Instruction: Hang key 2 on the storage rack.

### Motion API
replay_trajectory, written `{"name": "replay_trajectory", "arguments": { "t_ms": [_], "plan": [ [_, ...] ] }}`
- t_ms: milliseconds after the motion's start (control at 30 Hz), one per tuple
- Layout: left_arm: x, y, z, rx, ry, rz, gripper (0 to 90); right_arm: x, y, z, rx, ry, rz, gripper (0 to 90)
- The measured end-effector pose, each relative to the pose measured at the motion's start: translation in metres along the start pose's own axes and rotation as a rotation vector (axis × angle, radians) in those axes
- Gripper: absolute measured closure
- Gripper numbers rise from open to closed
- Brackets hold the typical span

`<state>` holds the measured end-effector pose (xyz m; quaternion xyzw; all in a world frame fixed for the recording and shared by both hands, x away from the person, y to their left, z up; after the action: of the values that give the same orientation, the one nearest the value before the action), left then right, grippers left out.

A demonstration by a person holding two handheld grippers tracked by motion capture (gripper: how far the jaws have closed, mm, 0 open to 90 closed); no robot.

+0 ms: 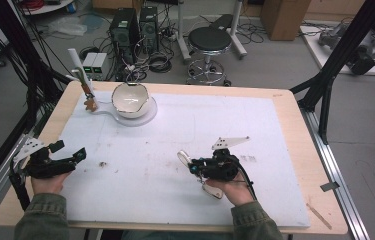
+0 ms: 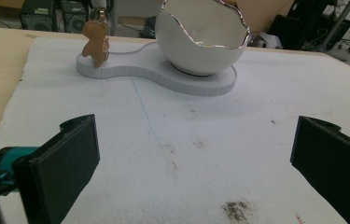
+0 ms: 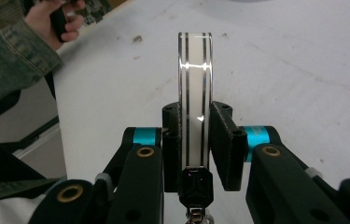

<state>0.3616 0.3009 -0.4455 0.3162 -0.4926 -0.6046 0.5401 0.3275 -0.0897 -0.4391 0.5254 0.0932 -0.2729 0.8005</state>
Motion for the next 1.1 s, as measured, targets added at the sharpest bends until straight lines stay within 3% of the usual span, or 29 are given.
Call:
{"name": "replay_trajectory", "arguments": {
  "t_ms": [367,600,733,1100],
  "plan": [
    [0.016,-0.001,-0.001,-0.008,-0.044,-0.021,1.7,-0.017,0.032,-0.006,0.061,0.040,0.062,75.2],
    [0.015,0.001,-0.005,-0.005,-0.061,0.023,1.7,-0.024,0.051,-0.007,0.101,0.062,0.092,75.1],
    [0.017,0.003,-0.005,-0.005,-0.071,0.025,1.7,-0.024,0.061,-0.003,0.137,0.065,0.094,75.1],
    [0.048,0.016,0.002,0.017,-0.133,-0.008,1.7,-0.027,0.071,-0.003,0.181,0.084,0.104,75.1]
  ]
}}
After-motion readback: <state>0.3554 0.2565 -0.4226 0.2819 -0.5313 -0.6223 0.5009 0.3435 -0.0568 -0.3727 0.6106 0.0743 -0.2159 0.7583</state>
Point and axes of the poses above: each handheld gripper's, and its own axes: z roughly backward along the jaws, y roughly out of its top, x roughly to its right, the point moved 9 cm from there along -z, roughly forward along the jaws, and after that the axes turned 11 degrees about y, right-handed, at the moved point
